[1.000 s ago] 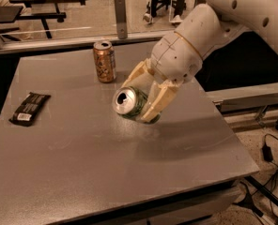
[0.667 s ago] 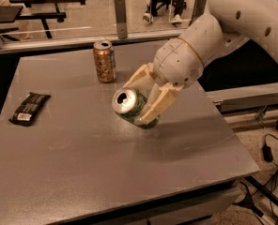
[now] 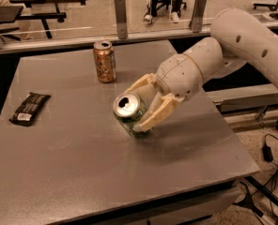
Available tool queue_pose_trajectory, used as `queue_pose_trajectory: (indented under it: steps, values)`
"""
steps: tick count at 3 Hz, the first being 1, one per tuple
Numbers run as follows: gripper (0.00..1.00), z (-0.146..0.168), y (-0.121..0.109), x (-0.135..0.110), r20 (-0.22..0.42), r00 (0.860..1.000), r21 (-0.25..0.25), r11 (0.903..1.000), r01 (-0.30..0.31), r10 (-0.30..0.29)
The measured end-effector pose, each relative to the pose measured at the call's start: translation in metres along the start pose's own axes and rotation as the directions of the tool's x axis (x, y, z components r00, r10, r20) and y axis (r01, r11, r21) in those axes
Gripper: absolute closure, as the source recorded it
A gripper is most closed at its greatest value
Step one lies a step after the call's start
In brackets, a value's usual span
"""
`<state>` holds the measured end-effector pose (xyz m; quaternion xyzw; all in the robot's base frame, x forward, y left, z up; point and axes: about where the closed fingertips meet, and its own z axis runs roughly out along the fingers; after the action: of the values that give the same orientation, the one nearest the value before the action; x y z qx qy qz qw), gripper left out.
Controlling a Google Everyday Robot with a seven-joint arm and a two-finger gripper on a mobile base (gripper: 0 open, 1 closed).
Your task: Place green can upright
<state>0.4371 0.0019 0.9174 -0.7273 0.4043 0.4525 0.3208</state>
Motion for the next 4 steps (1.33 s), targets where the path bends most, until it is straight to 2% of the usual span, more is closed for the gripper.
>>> queue_pose_trajectory:
  steps: [1, 2, 3, 4]
  values:
    - [1.0, 0.007, 0.001, 0.003, 0.089, 0.994, -0.009, 0.9984, -0.056, 0.057]
    - [1.0, 0.017, 0.002, 0.001, 0.177, 0.978, -0.032, 0.9939, -0.105, 0.11]
    - [1.0, 0.024, 0.003, 0.0, 0.23, 0.967, -0.044, 0.9939, -0.101, 0.109]
    - [0.93, 0.034, 0.005, 0.0, 0.253, 0.962, -0.058, 0.9944, -0.088, 0.1]
